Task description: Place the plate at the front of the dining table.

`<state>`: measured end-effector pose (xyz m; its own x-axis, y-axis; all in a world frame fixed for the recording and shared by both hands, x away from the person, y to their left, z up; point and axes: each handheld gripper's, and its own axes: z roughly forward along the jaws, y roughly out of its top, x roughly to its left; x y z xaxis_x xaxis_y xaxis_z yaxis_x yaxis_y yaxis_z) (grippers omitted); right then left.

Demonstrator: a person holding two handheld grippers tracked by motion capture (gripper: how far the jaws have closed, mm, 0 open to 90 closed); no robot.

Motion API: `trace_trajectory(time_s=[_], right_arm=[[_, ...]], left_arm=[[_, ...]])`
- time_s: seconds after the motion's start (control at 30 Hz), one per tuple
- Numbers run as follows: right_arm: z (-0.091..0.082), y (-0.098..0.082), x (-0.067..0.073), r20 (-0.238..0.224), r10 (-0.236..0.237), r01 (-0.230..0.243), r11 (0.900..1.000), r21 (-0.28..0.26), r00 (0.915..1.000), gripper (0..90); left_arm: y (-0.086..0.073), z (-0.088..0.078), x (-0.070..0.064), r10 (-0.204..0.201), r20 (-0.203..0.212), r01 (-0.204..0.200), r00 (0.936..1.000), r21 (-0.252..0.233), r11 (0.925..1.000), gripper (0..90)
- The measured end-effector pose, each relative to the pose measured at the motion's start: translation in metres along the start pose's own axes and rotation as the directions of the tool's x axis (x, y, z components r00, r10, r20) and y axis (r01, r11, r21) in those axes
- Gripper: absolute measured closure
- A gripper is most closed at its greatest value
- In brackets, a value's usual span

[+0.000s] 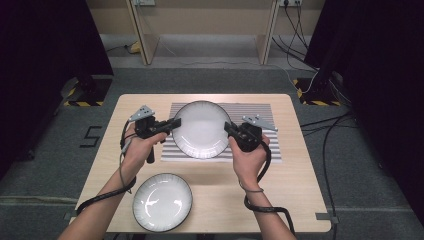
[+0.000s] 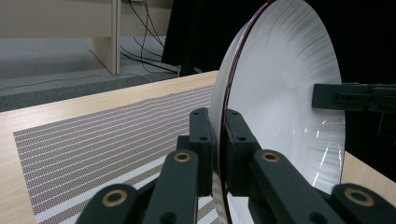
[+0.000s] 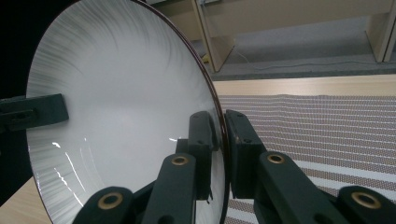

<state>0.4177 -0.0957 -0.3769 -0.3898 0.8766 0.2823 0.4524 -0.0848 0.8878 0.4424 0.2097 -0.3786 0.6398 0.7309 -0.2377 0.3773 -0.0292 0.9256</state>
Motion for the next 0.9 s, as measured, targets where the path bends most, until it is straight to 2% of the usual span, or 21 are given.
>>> trace_trajectory(time_s=[0.37, 0.9], right_arm=[[0.010, 0.005, -0.006, 0.023, 0.003, -0.003, 1.000, 0.003, 0.9997, 81.6], [0.025, 0.013, -0.011, 0.037, -0.008, 0.008, 1.000, 0.006, 0.9993, 81.6]], left_arm=[[0.004, 0.014, 0.008, -0.014, -0.007, 0.014, 0.9999, 0.008, 0.9999, 83.0], [0.009, 0.027, 0.019, -0.018, -0.022, 0.018, 0.9996, 0.014, 0.9997, 82.5]])
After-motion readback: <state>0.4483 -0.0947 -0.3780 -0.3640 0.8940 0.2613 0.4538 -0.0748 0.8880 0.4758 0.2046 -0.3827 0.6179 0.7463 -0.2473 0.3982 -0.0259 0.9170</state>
